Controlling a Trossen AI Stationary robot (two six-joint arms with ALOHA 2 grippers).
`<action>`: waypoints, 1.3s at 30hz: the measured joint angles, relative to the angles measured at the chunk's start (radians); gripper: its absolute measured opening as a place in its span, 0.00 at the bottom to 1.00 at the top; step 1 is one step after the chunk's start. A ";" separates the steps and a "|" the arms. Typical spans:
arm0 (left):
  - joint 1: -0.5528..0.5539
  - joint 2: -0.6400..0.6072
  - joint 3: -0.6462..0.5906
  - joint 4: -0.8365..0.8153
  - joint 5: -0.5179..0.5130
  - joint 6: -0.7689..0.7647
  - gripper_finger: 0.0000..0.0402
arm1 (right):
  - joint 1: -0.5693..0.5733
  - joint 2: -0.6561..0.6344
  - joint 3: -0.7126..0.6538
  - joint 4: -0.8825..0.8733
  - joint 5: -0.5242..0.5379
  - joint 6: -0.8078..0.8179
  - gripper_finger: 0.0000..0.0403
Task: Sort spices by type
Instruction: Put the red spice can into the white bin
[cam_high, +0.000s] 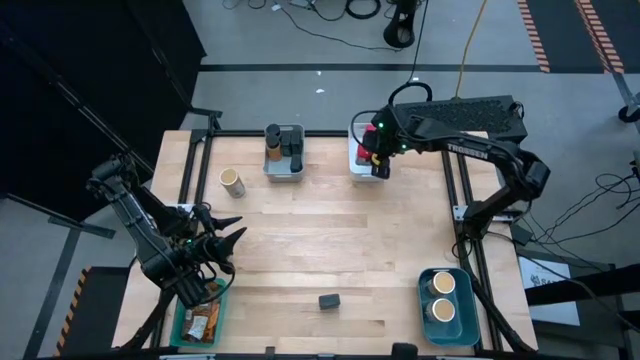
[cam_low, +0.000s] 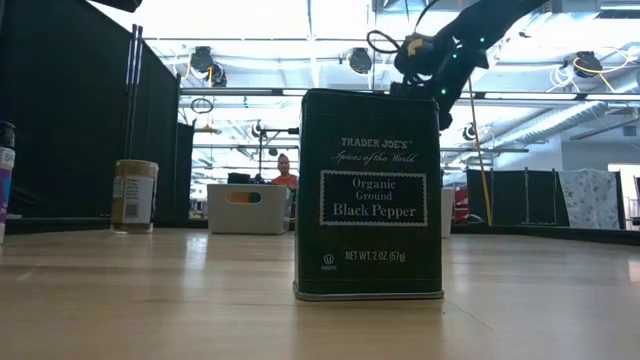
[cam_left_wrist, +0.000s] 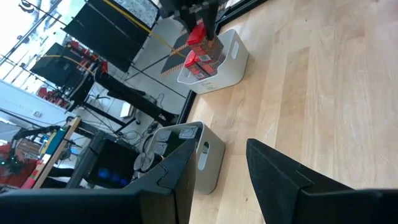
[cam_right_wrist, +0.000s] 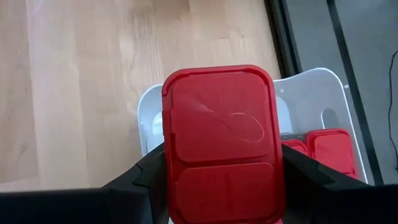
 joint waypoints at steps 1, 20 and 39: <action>0.000 0.000 0.000 0.000 0.000 0.000 0.36 | -0.002 0.006 0.000 0.003 0.003 0.000 0.48; 0.000 0.000 0.000 -0.001 0.000 0.001 0.36 | -0.008 0.016 0.000 0.006 0.048 -0.015 0.48; 0.000 0.000 0.000 -0.001 0.000 0.000 0.36 | -0.012 0.016 0.000 0.004 0.049 0.043 0.48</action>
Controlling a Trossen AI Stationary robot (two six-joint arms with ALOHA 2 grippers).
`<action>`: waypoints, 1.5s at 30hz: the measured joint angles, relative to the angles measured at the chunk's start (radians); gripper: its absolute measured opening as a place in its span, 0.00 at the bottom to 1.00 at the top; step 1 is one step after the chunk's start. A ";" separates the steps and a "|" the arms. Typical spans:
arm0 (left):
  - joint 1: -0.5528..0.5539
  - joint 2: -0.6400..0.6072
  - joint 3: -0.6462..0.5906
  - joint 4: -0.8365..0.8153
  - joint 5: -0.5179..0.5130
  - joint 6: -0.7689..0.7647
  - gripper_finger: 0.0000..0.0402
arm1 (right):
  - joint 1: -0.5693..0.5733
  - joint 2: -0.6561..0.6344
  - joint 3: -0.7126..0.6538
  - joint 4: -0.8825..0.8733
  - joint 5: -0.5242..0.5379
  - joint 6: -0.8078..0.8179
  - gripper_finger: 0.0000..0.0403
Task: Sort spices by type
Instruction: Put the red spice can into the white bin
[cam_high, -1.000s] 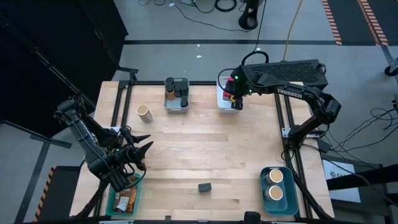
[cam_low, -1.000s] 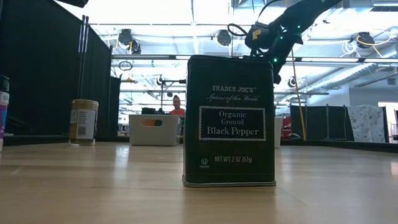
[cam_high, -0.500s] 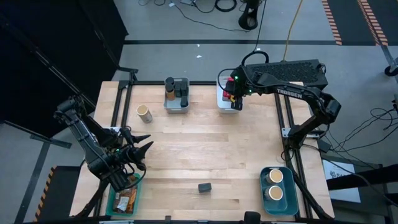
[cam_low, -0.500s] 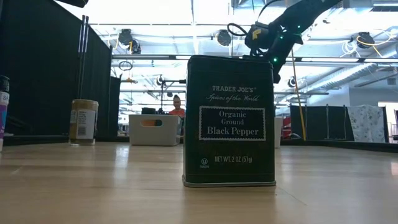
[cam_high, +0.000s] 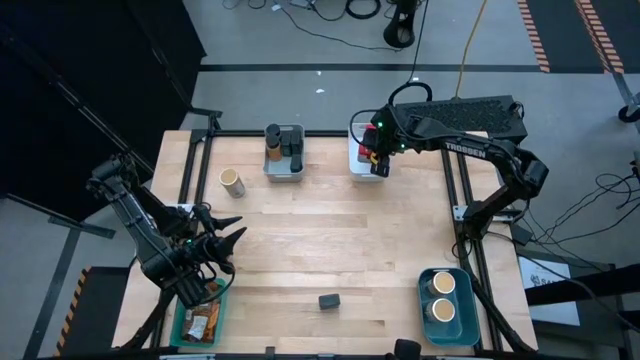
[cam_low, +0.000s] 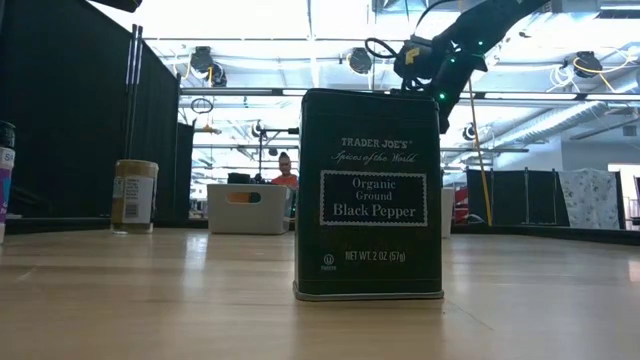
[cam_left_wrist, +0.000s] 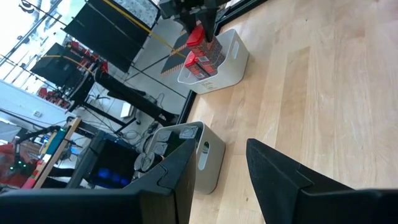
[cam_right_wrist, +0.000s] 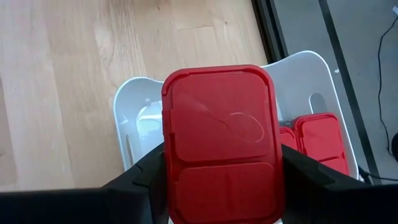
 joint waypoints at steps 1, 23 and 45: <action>0.000 0.000 0.000 0.000 0.000 0.000 0.36 | 0.000 0.000 0.000 0.000 0.002 0.011 0.48; 0.000 0.000 0.000 0.000 0.004 0.000 0.36 | 0.000 0.102 0.000 -0.006 0.001 -0.063 0.48; 0.000 0.000 0.000 -0.002 0.004 0.002 0.36 | 0.002 0.092 0.000 -0.019 0.106 -0.072 0.63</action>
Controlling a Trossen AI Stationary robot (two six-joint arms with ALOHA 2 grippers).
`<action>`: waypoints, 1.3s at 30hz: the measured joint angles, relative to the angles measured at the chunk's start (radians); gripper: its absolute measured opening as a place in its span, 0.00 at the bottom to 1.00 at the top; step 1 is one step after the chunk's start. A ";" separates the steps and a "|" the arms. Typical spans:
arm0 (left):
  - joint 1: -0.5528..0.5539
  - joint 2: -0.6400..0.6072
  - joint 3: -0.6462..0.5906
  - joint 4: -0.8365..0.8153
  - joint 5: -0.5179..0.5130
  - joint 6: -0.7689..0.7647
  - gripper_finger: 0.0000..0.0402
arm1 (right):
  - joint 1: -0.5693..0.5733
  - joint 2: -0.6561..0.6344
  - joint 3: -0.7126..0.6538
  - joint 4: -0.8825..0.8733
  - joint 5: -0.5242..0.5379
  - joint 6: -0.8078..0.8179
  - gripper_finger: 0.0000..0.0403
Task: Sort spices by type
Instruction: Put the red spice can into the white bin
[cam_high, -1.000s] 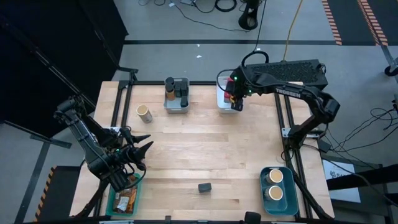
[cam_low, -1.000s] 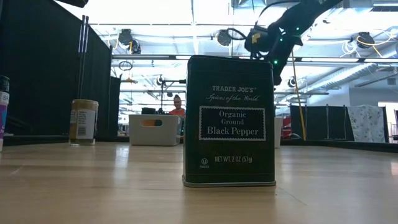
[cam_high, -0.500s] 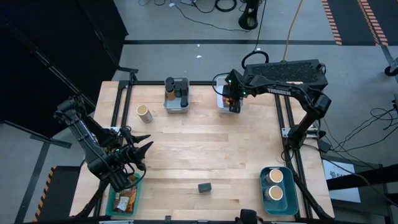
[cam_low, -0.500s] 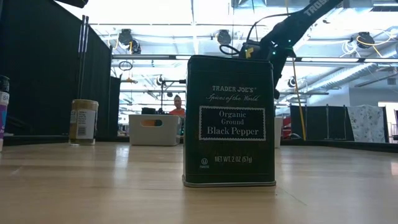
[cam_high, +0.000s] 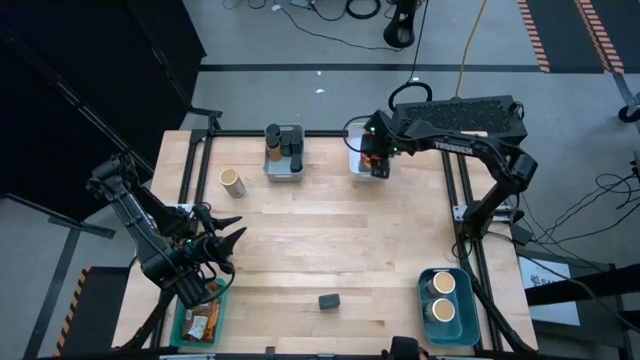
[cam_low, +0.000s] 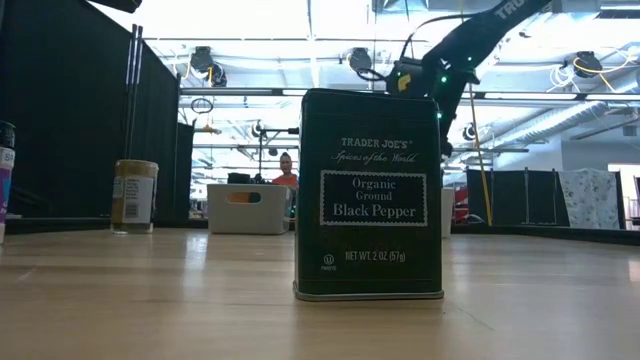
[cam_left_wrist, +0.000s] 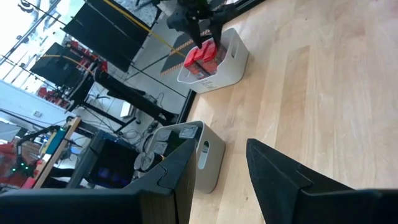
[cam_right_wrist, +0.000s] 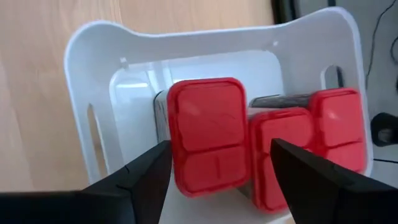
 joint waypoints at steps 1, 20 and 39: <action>0.000 0.000 0.000 0.000 -0.001 0.000 0.36 | 0.000 -0.010 0.000 -0.001 0.000 0.002 0.63; 0.000 0.000 0.000 -0.002 -0.035 0.008 0.36 | 0.047 -0.089 0.001 0.141 -0.059 0.327 0.07; 0.000 0.000 0.000 0.000 -0.052 0.052 0.36 | 0.068 0.055 0.001 0.176 -0.003 0.490 0.00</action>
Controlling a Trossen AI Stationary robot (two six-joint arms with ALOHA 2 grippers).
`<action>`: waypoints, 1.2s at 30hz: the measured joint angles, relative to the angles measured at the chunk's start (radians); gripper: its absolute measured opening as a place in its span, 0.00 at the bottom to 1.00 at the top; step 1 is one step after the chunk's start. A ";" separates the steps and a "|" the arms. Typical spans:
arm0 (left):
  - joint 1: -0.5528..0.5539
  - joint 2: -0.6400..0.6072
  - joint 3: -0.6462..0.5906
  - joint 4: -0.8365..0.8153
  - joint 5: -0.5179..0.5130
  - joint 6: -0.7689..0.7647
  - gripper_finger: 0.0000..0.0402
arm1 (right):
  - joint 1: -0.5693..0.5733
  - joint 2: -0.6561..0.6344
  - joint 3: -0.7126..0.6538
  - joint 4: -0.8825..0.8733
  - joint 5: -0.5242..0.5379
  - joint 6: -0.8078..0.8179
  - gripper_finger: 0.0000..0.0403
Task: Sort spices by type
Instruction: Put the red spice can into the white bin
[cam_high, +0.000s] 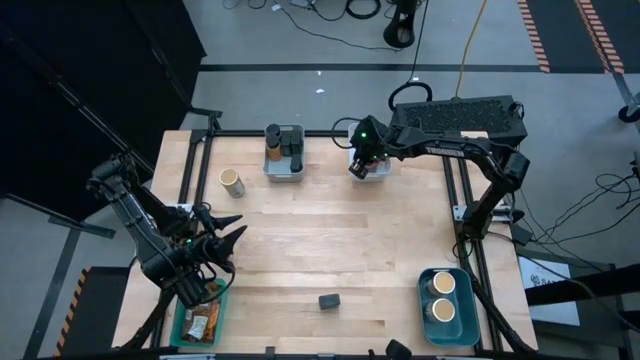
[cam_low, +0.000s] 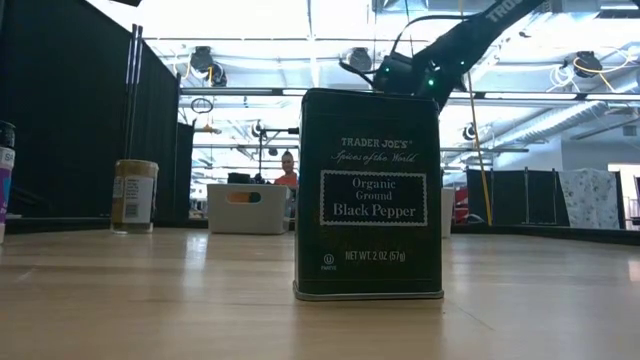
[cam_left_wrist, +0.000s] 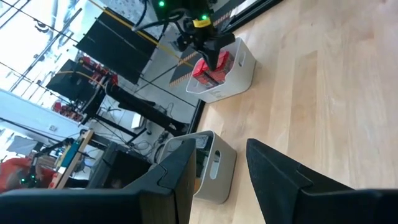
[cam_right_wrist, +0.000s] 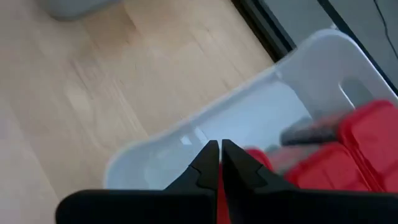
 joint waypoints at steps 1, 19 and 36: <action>0.000 0.000 0.000 0.000 -0.002 0.002 0.36 | 0.000 0.000 0.000 -0.011 0.009 0.000 0.00; 0.000 0.000 0.000 0.000 -0.005 0.007 0.36 | 0.000 -0.007 0.000 -0.109 0.056 -0.027 0.00; 0.000 0.000 0.000 -0.001 -0.005 0.006 0.36 | 0.005 -0.033 -0.002 -0.149 0.083 -0.032 0.00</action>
